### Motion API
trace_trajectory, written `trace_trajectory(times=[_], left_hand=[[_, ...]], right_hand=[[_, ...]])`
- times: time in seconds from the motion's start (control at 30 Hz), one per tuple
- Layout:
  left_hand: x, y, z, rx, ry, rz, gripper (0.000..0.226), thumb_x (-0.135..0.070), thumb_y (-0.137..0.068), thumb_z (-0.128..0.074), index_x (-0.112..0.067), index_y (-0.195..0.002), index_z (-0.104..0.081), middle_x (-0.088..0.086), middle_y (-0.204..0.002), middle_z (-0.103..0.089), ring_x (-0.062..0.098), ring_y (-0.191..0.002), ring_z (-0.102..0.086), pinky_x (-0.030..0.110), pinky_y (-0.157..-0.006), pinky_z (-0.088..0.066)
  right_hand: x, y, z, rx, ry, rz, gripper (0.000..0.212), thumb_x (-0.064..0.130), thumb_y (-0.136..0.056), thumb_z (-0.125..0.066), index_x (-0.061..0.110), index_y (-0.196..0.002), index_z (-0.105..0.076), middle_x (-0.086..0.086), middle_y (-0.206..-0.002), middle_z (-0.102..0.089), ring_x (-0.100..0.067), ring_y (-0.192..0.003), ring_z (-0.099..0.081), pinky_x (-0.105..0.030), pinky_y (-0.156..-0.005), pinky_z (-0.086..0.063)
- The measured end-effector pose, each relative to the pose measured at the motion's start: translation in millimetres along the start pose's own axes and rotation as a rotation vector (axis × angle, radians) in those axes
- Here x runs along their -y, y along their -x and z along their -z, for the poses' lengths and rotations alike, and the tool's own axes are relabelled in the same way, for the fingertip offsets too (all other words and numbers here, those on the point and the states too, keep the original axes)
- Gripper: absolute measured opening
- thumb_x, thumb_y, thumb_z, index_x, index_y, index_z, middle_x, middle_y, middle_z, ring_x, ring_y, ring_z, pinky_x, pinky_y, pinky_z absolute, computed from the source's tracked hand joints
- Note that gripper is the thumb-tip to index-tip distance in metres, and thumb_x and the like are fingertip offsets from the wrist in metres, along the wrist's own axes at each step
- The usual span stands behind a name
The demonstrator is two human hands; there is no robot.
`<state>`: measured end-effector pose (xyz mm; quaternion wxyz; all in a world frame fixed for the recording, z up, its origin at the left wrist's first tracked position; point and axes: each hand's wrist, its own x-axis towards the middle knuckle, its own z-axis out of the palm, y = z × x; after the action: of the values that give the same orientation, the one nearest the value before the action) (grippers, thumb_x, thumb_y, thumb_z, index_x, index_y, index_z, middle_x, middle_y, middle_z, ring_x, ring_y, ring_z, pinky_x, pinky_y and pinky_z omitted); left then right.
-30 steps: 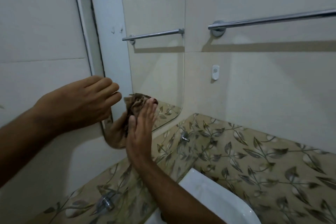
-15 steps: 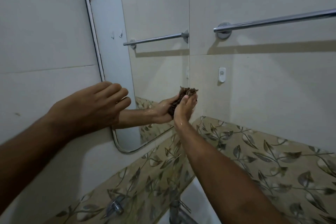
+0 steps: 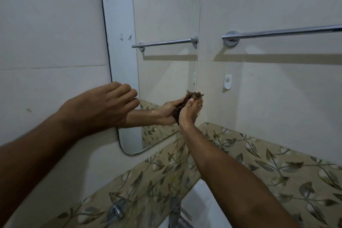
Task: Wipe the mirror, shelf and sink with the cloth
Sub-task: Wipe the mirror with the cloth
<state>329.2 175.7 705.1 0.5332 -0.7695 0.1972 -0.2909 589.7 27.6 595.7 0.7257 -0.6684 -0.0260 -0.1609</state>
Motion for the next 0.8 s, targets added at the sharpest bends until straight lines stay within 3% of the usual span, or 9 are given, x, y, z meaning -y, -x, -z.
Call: trace_trajectory(times=[0.2,0.27,0.37,0.47,0.57,0.7,0.8], left_hand=[[1.1,-0.6,-4.9,-0.013,-0.018,0.013,0.033,-0.026,-0.098,-0.04,0.001,-0.116,-0.046,0.022,-0.1,-0.05,0.037,-0.084,-0.047,0.05,-0.074,-0.045],[1.2,-1.2,-5.8,-0.009,-0.004,0.022,0.034,-0.028,-0.098,-0.04,0.0,-0.117,-0.046,0.023,-0.101,-0.05,0.038,-0.085,-0.047,0.051,-0.076,-0.046],[-0.3,-1.0,-3.5,-0.005,0.013,0.028,0.031,-0.029,-0.098,-0.041,-0.001,-0.112,-0.048,0.021,-0.1,-0.049,0.038,-0.085,-0.047,0.052,-0.078,-0.047],[-1.8,-1.7,-1.2,-0.018,0.014,0.041,0.029,-0.029,-0.095,-0.048,-0.002,-0.106,-0.05,0.019,-0.098,-0.05,0.037,-0.084,-0.048,0.052,-0.078,-0.049],[-2.4,-3.9,-0.6,-0.03,0.004,0.088,0.033,-0.034,-0.093,-0.051,-0.002,-0.103,-0.053,0.019,-0.096,-0.052,0.036,-0.084,-0.049,0.05,-0.077,-0.05],[-0.9,-5.3,-0.4,-0.055,0.022,0.207,0.038,-0.03,-0.095,-0.038,0.001,-0.109,-0.055,0.022,-0.105,-0.053,0.038,-0.094,-0.051,0.051,-0.087,-0.049],[-1.9,-6.0,-5.0,-0.07,-0.007,0.262,0.047,-0.028,-0.094,-0.033,0.006,-0.12,-0.053,0.026,-0.112,-0.054,0.04,-0.103,-0.053,0.052,-0.097,-0.045]], right_hand=[[62.2,-19.1,-10.2,0.006,0.02,0.252,0.055,0.034,-0.109,-0.02,0.017,-0.159,-0.004,0.003,-0.168,-0.002,-0.012,-0.154,0.003,-0.036,-0.124,0.004],[62.3,-22.4,-11.3,0.003,0.009,0.286,0.055,0.036,-0.109,-0.021,0.019,-0.159,-0.007,0.002,-0.168,-0.005,-0.014,-0.155,-0.002,-0.04,-0.126,0.0],[35.5,-22.4,-9.4,-0.053,0.012,0.222,0.056,0.04,-0.107,-0.025,0.02,-0.159,-0.014,-0.003,-0.166,-0.015,-0.022,-0.153,-0.016,-0.048,-0.124,-0.015],[1.3,-14.4,-4.6,-0.097,0.048,0.038,0.056,0.037,-0.107,-0.03,0.016,-0.158,-0.018,-0.006,-0.165,-0.02,-0.024,-0.152,-0.019,-0.049,-0.122,-0.018],[-17.8,-9.6,-4.1,-0.103,0.069,0.016,0.058,0.039,-0.107,-0.031,0.013,-0.157,-0.02,-0.009,-0.163,-0.024,-0.027,-0.15,-0.024,-0.049,-0.12,-0.023],[17.7,-28.8,-10.7,-0.112,0.011,0.002,0.057,0.041,-0.106,-0.028,0.011,-0.154,-0.028,-0.011,-0.159,-0.033,-0.029,-0.146,-0.031,-0.052,-0.117,-0.028],[75.8,-46.9,-16.7,-0.107,-0.01,0.165,0.059,0.046,-0.104,-0.027,0.015,-0.153,-0.03,-0.009,-0.158,-0.035,-0.028,-0.145,-0.033,-0.05,-0.118,-0.028]])
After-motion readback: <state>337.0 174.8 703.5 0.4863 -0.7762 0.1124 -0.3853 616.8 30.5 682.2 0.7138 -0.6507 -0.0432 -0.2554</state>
